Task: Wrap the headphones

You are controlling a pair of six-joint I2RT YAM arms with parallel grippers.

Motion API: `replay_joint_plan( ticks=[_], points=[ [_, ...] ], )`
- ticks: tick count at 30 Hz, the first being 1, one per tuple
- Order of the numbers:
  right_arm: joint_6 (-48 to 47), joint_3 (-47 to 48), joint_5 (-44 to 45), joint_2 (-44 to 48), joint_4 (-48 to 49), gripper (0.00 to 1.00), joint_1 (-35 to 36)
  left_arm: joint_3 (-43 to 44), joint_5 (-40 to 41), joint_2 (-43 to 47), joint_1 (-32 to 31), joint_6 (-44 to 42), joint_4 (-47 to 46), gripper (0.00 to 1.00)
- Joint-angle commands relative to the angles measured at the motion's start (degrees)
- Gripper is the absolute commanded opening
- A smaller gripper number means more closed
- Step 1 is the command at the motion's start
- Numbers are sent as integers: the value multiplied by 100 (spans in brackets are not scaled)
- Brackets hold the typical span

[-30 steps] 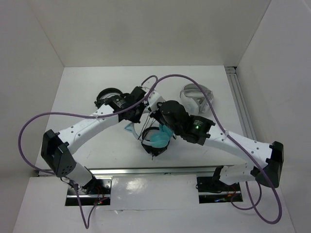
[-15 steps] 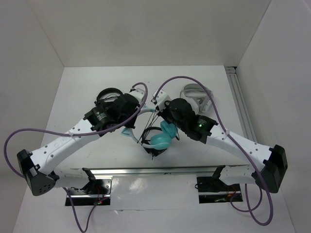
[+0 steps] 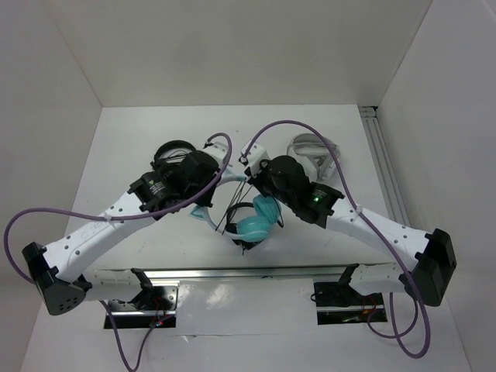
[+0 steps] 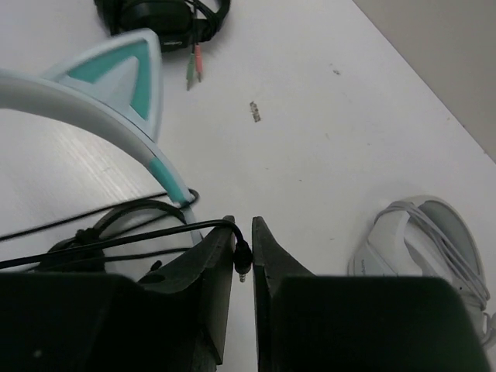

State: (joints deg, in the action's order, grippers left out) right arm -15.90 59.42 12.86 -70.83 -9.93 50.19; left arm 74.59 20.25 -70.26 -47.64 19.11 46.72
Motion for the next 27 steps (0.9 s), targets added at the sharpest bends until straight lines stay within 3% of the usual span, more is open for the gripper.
replay_joint_plan(
  ticks=[1,6,16,27],
  points=[
    [-36,-192,867,-115,588,22,-483,433,-450,-40,324,49,681,0],
    [140,-194,849,-335,720,31,-791,653,-891,-234,667,-4,733,0],
    [307,-36,568,-634,721,35,-968,531,-1603,-120,616,-268,681,0],
    [360,44,621,-880,668,46,-1020,531,-1322,-5,615,-215,681,0]
  ],
)
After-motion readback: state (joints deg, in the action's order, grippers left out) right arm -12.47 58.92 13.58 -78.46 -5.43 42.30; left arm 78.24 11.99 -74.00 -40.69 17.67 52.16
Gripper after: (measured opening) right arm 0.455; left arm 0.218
